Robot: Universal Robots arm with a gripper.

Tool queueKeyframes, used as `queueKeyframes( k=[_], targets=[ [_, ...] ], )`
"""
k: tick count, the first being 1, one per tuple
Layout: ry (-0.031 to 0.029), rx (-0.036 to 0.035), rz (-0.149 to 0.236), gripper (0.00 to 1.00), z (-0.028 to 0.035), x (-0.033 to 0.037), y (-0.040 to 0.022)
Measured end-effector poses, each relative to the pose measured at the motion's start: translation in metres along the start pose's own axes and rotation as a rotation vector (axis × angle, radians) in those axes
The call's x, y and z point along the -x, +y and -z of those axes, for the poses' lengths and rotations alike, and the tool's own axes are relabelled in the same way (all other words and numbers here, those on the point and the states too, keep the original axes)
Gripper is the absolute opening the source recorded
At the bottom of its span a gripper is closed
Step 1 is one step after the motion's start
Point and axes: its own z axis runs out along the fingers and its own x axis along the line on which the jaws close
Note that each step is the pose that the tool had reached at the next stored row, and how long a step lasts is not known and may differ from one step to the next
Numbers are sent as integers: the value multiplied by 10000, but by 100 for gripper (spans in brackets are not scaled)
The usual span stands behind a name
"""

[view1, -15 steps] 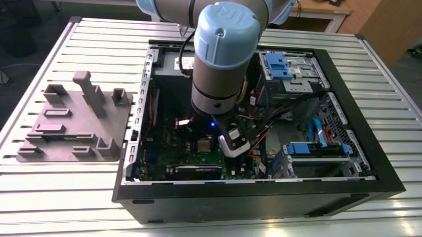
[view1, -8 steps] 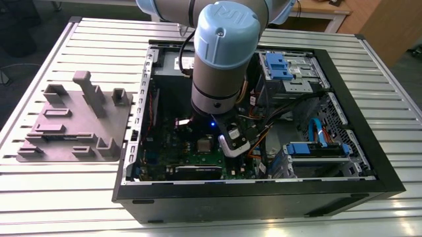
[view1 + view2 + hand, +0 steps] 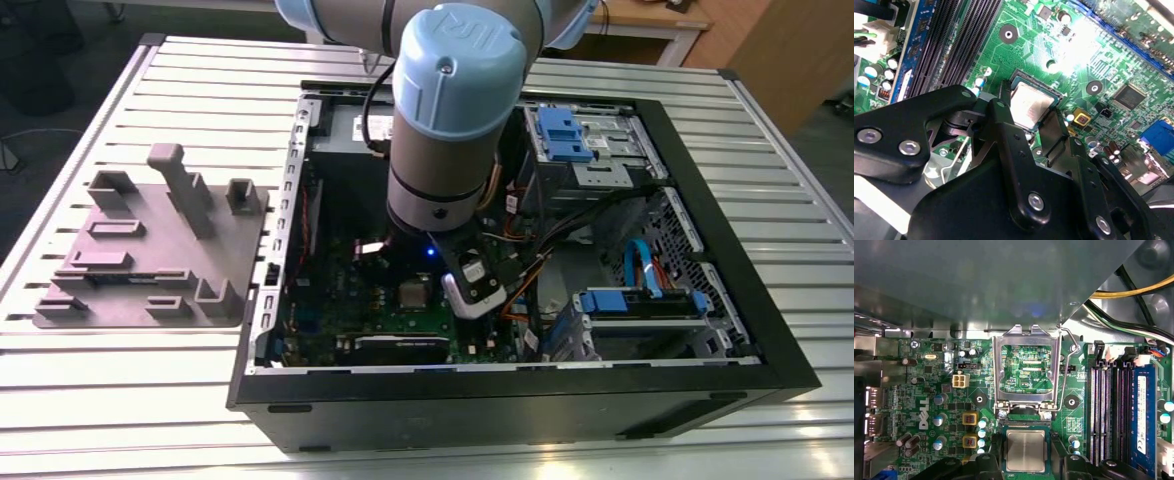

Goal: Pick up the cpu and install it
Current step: 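Place the cpu into insertion slot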

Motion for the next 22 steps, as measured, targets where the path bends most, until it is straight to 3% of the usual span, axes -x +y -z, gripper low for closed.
queueKeyframes(
  k=[11,12,17,22],
  targets=[
    [-3,8,-8,48,-8,-1,0],
    [-5,9,-8,54,-9,0,1],
    [-2,4,-9,54,-6,0,0],
    [0,4,-9,54,62,-2,3]
  ],
)
